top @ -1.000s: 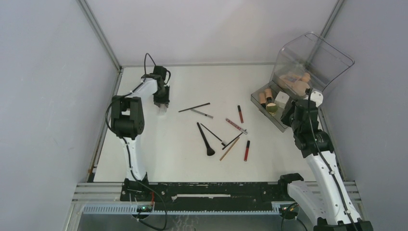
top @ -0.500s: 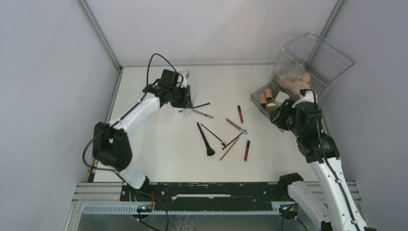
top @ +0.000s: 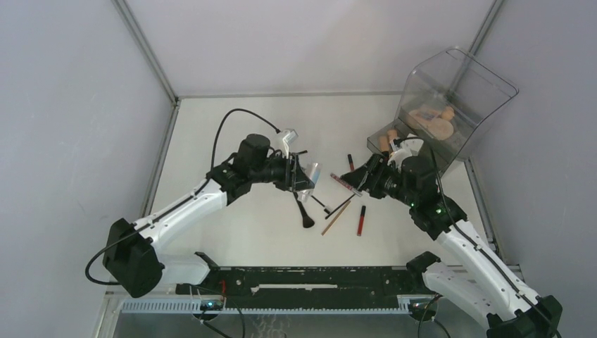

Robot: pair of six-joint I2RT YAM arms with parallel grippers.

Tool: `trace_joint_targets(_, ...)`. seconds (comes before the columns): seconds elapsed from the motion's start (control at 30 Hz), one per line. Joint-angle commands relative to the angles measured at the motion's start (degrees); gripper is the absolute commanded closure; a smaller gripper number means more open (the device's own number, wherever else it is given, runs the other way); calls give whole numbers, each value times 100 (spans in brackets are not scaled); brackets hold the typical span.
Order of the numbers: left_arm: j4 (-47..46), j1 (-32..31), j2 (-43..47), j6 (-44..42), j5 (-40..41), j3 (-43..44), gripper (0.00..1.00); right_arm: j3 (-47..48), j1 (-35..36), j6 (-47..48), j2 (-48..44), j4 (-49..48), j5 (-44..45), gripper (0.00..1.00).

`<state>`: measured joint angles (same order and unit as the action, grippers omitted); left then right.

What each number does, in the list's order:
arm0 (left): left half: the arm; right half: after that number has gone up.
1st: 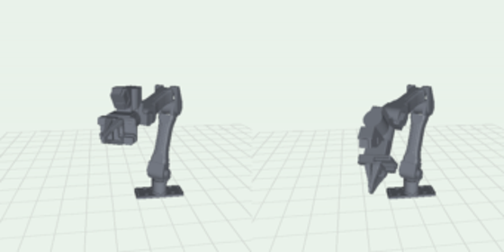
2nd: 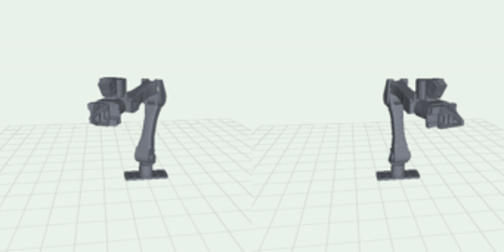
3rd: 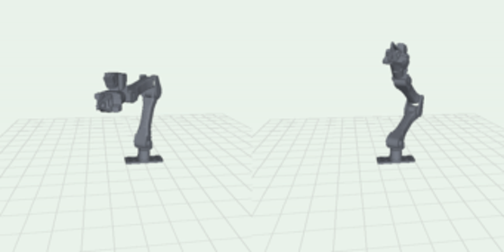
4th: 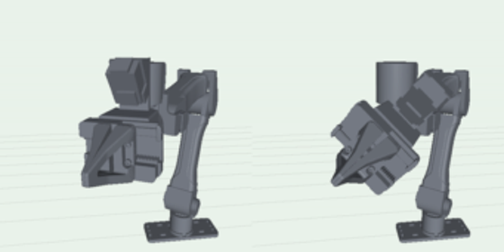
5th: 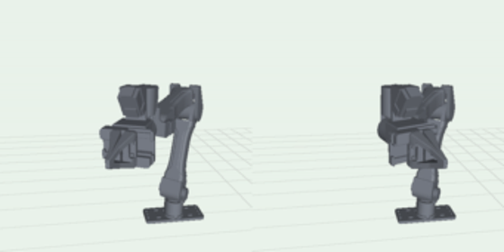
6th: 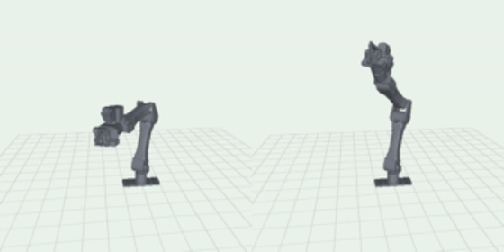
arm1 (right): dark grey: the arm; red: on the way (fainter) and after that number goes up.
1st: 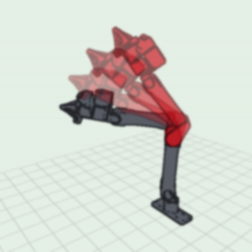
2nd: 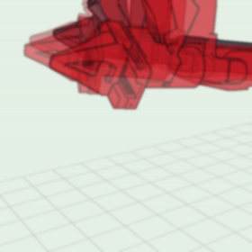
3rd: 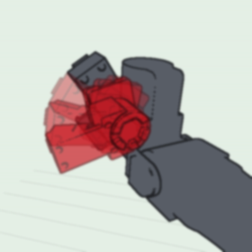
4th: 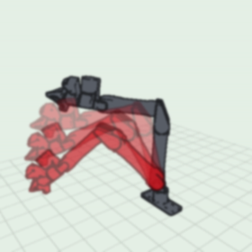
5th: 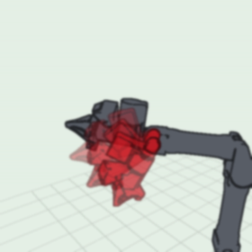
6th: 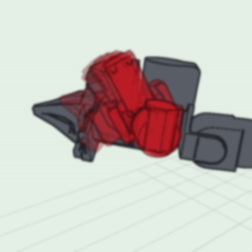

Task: Organize the makeup
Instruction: Place the makeup in the drawer.

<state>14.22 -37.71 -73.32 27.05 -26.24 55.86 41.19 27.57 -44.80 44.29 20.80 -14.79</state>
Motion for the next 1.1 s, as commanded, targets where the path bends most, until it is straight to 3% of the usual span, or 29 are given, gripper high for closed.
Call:
trace_joint_targets(0.0,-678,-186,349,267,-248,-181,98,59,293,-659,171,-1079,-75,26)
trace_joint_targets(0.3,-624,-421,344,283,-380,72,98,58,1201,-850,857,-1684,660,23)
trace_joint_targets(0.5,-476,-599,324,142,-597,180,97,61,1367,-1112,1161,-1888,972,31)
trace_joint_targets(0.6,-360,-689,369,33,-554,291,96,51,1484,-1181,1346,-2062,961,44)
trace_joint_targets(0.7,-196,-705,380,-40,-391,356,93,47,1600,-1218,1379,-2168,1009,71)
trace_joint_targets(0.73,-114,-703,392,-74,-311,378,89,47,1617,-1197,1343,-2134,1073,77)
trace_joint_targets(0.77,-59,-704,400,-107,-242,386,79,54,1615,-1141,1284,-2063,1131,84)
trace_joint_targets(0.83,151,-704,427,-193,-90,428,43,96,1454,-1023,1085,-1598,1368,98)
trace_joint_targets(0.9,419,-705,519,-304,55,487,19,93,1071,-845,756,-977,1603,100)
trace_joint_targets(0.97,662,-702,679,-440,281,492,8,91,597,-594,325,-283,1983,100)
trace_joint_targets(1.07,979,-702,980,-611,756,422,4,193,-408,-138,-225,821,2622,100)
